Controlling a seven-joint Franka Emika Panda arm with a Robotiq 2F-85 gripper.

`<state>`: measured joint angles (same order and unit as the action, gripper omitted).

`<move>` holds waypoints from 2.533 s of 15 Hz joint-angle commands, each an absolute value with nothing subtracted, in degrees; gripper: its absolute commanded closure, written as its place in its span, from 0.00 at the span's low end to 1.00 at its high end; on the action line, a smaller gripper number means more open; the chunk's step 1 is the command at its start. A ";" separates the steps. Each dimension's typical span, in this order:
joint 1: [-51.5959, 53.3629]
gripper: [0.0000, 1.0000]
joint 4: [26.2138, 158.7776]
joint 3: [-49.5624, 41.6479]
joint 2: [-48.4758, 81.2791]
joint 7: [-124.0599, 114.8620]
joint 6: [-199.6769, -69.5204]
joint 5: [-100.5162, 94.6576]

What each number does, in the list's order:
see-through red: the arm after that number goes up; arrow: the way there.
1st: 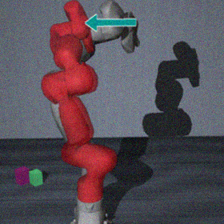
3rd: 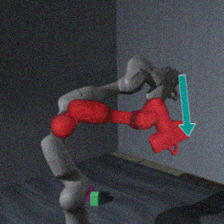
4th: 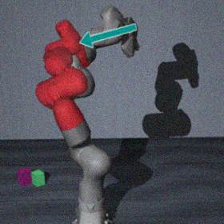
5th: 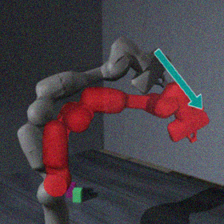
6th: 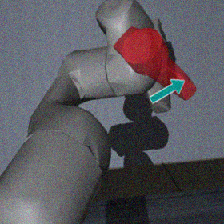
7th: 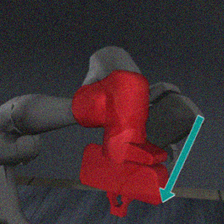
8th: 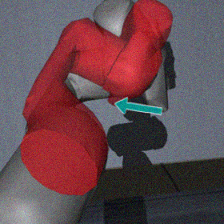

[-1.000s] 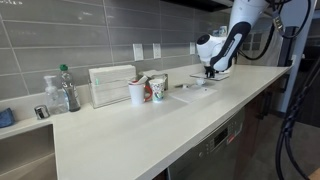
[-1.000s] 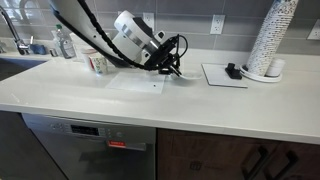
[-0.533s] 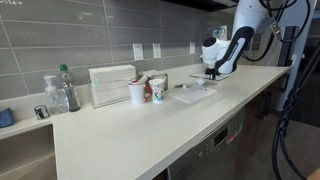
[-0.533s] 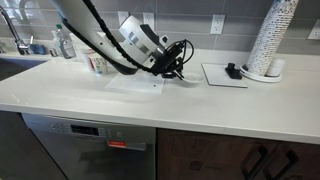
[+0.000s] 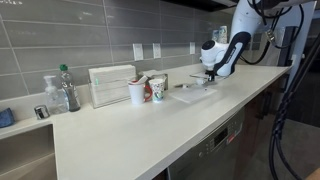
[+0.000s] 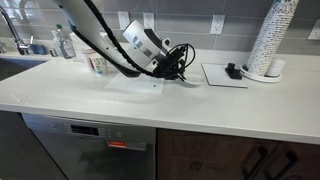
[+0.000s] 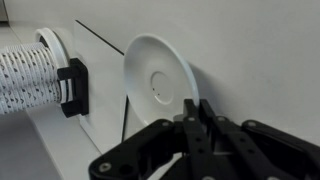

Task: Move the white plate to the right

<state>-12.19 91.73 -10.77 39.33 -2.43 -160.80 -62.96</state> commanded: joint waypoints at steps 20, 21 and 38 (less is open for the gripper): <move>-11.73 0.52 85.80 -10.85 44.94 4.47 -161.14 -51.34; -11.67 0.43 85.81 -10.89 44.94 4.76 -161.14 -51.07; -14.00 0.00 96.07 -2.28 28.94 23.37 -136.99 -17.45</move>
<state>-12.85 93.20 -4.57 32.74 19.39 -142.29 -24.99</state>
